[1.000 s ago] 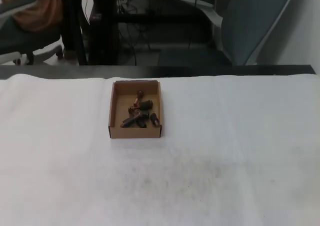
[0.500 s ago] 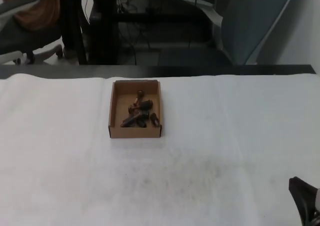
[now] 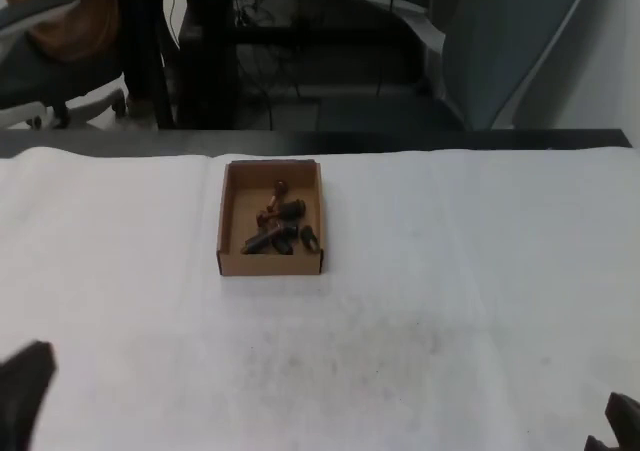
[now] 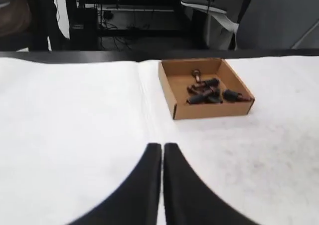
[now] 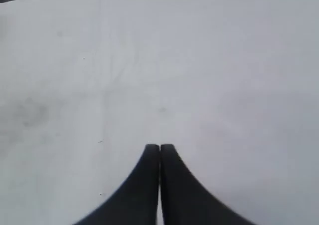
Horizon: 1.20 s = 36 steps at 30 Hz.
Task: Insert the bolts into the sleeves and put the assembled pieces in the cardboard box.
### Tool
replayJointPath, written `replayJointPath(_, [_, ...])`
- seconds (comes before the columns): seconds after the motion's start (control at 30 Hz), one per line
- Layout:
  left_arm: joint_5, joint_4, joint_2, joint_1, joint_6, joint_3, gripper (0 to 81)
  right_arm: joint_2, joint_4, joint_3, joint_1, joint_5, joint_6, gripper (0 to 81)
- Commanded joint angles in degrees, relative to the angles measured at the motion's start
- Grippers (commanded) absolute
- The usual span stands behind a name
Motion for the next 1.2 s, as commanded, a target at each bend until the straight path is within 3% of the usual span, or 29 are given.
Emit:
replayJointPath(0.0, [0.91,-7.40,0.41,0.09,-0.40,6.09,1.7,0.11,-1.68,-0.58,-0.58,-4.62,-1.16,0.6])
replayJointPath(0.13, [1.03,-12.27,0.41,0.09,-0.39,13.99,1.7,0.11,-1.65,-0.58,-0.58,-11.10,-7.06,0.6])
replayJointPath(0.33, [-2.25,-12.80,0.41,0.09,3.36,13.99,1.7,0.11,-1.60,-0.58,-0.58,-8.73,-7.22,0.6])
replayJointPath(1.17, [-2.24,-12.93,0.41,0.09,3.48,13.99,1.7,0.11,-1.61,-0.58,-0.58,-8.74,-6.75,0.6])
